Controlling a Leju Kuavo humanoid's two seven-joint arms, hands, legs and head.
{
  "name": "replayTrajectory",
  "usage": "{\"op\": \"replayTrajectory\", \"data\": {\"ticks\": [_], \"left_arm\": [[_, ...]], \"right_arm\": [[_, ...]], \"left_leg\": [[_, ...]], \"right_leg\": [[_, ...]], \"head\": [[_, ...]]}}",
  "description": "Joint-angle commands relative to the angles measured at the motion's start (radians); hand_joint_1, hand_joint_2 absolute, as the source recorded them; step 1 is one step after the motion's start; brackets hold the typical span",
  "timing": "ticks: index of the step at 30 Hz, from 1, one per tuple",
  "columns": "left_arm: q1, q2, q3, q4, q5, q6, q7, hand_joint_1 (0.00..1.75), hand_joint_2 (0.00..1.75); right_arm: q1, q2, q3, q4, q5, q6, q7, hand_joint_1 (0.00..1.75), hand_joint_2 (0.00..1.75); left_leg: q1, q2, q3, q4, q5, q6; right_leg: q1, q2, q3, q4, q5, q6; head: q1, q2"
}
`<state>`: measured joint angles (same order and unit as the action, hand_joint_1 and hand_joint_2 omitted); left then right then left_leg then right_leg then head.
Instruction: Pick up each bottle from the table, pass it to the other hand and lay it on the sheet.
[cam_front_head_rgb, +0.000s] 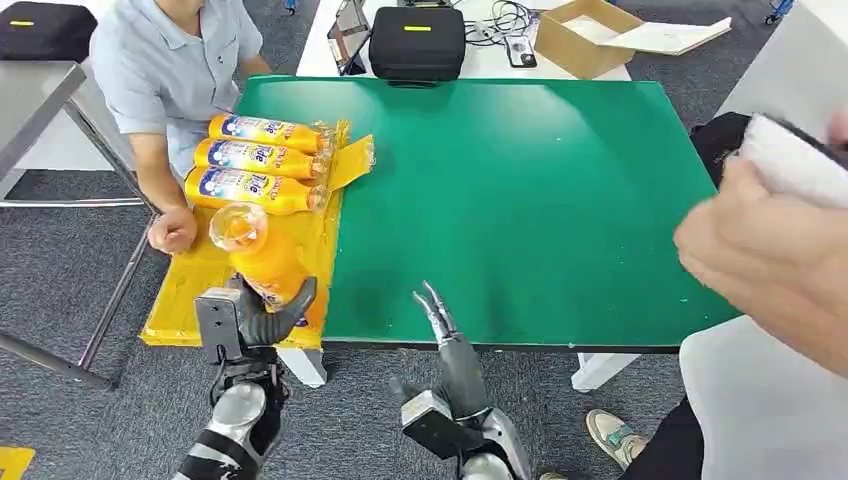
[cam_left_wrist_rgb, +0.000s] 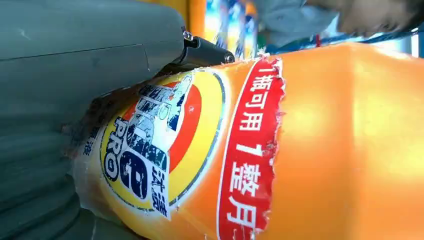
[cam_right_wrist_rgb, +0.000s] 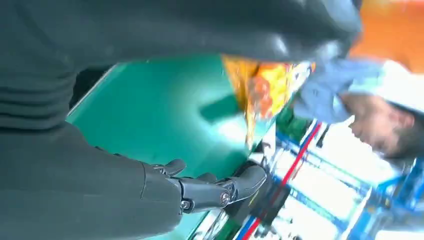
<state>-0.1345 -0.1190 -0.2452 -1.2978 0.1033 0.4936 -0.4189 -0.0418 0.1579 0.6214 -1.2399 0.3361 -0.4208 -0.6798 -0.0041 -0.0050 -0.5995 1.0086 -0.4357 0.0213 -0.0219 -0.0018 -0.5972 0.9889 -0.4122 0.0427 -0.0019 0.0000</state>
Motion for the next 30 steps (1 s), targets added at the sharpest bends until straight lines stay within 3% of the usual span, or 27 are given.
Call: {"op": "replayTrajectory", "data": {"ticks": [1,3,4,6,9,12,18,23,24,30], "left_arm": [[-0.02,0.058,0.083,0.009,-0.097,0.038,0.014,1.75,1.75],[-0.052,0.079,0.089,0.058,-0.277,0.117,0.031,1.75,1.75],[-0.093,0.095,0.084,0.14,-0.502,0.204,0.048,1.75,1.75],[-0.189,0.09,0.097,0.314,-0.939,0.204,0.177,1.75,1.75],[-0.334,0.088,0.054,0.592,-1.147,0.182,0.291,1.75,1.75],[-0.435,0.092,0.033,0.818,-1.224,0.192,0.35,1.75,1.75],[-0.487,0.104,0.012,0.953,-1.305,0.11,0.454,1.75,1.75],[-0.499,0.106,0.051,0.985,-1.276,0.064,0.478,1.75,1.75],[-0.504,0.098,0.104,0.997,-1.218,0.016,0.481,1.75,1.75],[-0.502,0.101,0.096,1.015,-1.231,-0.069,0.49,1.75,1.75]], "right_arm": [[0.076,-0.027,-0.121,-0.131,-0.038,-0.03,0.001,0.0,0.0],[0.092,-0.027,-0.147,-0.152,-0.063,-0.022,-0.002,0.0,0.0],[0.096,-0.02,-0.157,-0.153,-0.072,-0.016,-0.005,0.0,0.0],[0.091,-0.004,-0.158,-0.145,-0.106,0.013,-0.012,0.0,0.0],[0.07,0.006,-0.133,-0.122,-0.123,0.052,-0.012,0.0,0.0],[0.057,0.016,-0.105,-0.103,-0.139,0.083,-0.012,0.0,0.0],[0.051,0.02,-0.072,-0.071,-0.163,0.107,-0.007,0.0,0.0],[0.042,0.025,-0.076,-0.052,-0.182,0.113,-0.003,0.0,0.0],[0.043,0.031,-0.085,-0.053,-0.207,0.124,0.003,0.0,0.0],[0.034,0.036,-0.096,-0.041,-0.222,0.126,0.01,0.0,0.0]], "left_leg": [[0.002,0.0,0.004,0.0,-0.002,-0.002],[0.001,0.0,0.002,0.0,0.0,-0.001],[0.002,-0.001,0.003,-0.001,-0.001,-0.002],[0.0,-0.002,0.001,-0.001,0.001,-0.001],[0.001,-0.006,0.003,-0.001,0.002,-0.002],[0.001,-0.005,0.003,-0.001,0.002,-0.001],[0.003,0.001,0.005,-0.001,0.0,-0.003],[0.002,0.001,0.003,0.0,0.001,-0.002],[0.003,0.002,0.005,0.0,0.0,-0.003],[0.002,0.004,0.007,-0.002,0.001,-0.003]], "right_leg": [[0.002,0.0,0.004,-0.001,-0.001,-0.002],[0.001,-0.001,0.002,-0.001,0.0,-0.002],[0.002,-0.001,0.004,-0.001,-0.001,-0.003],[0.0,-0.002,0.002,-0.001,0.0,-0.001],[0.001,-0.006,0.005,-0.001,-0.001,-0.003],[0.001,-0.004,0.004,-0.001,0.0,-0.002],[0.003,0.0,0.005,-0.001,0.0,-0.003],[0.002,0.001,0.003,-0.001,0.0,-0.002],[0.002,0.001,0.005,-0.001,0.0,-0.002],[0.001,0.003,0.006,-0.002,0.002,-0.003]], "head": [[0.0,0.0],[0.0,0.0],[0.0,0.0],[0.0,0.0],[0.0,0.0],[0.0,0.0],[0.0,0.0],[0.0,0.0],[0.0,0.0],[0.0,0.0]]}}
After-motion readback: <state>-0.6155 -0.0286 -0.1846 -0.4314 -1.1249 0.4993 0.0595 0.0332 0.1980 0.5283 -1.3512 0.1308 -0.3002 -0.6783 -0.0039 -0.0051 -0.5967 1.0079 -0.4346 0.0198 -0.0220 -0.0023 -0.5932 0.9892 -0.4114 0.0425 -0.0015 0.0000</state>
